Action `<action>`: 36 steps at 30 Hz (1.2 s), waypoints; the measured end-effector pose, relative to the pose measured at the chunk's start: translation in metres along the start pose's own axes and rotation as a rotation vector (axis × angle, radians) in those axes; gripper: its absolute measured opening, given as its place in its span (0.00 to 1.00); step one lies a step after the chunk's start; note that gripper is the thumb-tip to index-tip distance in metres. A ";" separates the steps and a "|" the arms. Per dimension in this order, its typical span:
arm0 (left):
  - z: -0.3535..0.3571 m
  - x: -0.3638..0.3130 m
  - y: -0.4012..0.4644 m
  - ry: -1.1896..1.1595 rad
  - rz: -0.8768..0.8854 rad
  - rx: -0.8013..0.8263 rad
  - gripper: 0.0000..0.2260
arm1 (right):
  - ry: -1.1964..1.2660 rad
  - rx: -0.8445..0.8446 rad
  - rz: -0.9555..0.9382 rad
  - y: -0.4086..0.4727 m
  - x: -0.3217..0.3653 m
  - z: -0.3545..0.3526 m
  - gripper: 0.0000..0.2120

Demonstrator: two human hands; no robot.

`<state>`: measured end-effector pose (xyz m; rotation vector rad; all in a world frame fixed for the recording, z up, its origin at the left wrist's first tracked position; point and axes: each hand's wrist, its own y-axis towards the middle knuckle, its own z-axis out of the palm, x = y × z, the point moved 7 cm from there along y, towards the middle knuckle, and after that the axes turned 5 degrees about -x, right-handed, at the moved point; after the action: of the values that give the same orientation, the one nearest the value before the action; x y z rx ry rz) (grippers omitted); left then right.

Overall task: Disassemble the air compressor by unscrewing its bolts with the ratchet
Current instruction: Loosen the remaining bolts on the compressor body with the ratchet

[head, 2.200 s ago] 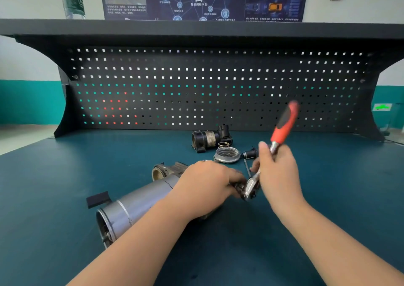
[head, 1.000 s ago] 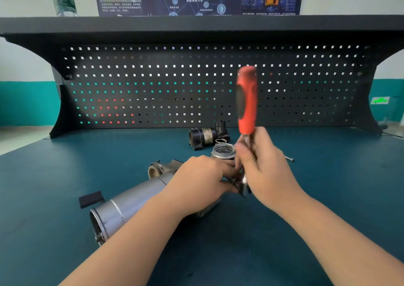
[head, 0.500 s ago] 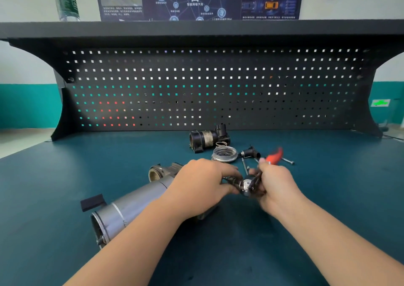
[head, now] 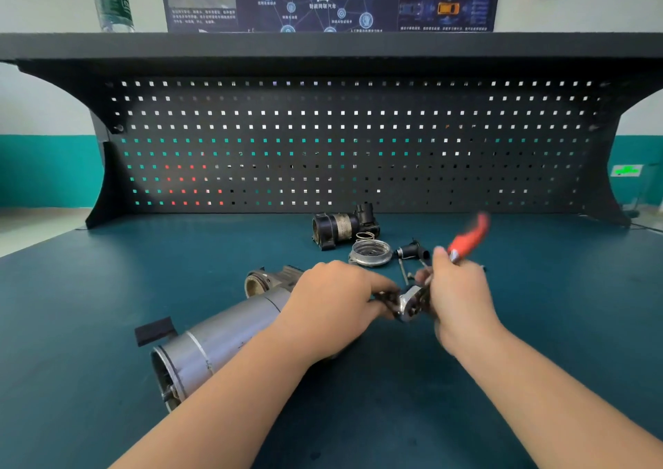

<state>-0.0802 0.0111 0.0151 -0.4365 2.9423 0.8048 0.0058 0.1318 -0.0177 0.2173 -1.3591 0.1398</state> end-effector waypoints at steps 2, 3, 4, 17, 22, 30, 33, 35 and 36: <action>-0.001 0.001 0.000 -0.029 -0.012 0.001 0.13 | 0.219 0.027 0.372 -0.003 -0.026 0.004 0.09; 0.000 0.001 0.000 -0.029 -0.001 0.011 0.13 | 0.245 0.036 0.426 -0.004 -0.030 0.005 0.09; 0.000 0.000 0.000 -0.020 0.020 0.025 0.13 | 0.215 0.044 0.387 -0.002 -0.029 0.006 0.10; 0.002 -0.001 -0.001 0.023 0.045 0.024 0.08 | -0.354 0.297 -1.003 -0.055 0.055 0.023 0.08; 0.000 -0.001 0.000 -0.014 0.006 0.004 0.11 | -0.066 0.092 0.002 0.007 0.005 0.001 0.11; 0.002 -0.004 -0.001 0.051 0.111 0.080 0.10 | -0.223 0.245 -0.571 -0.021 0.045 0.013 0.08; 0.001 -0.004 -0.001 0.017 0.101 0.040 0.06 | -0.440 0.456 -1.048 -0.061 0.057 0.024 0.05; 0.000 -0.002 -0.001 -0.001 0.069 0.024 0.05 | -0.476 0.438 -1.149 -0.070 0.056 0.027 0.05; 0.001 -0.001 -0.001 0.006 0.064 0.031 0.06 | -0.430 0.391 -1.103 -0.066 0.055 0.026 0.05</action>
<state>-0.0790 0.0116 0.0137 -0.3447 2.9836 0.7646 0.0075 0.0601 0.0363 1.3432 -1.4427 -0.6024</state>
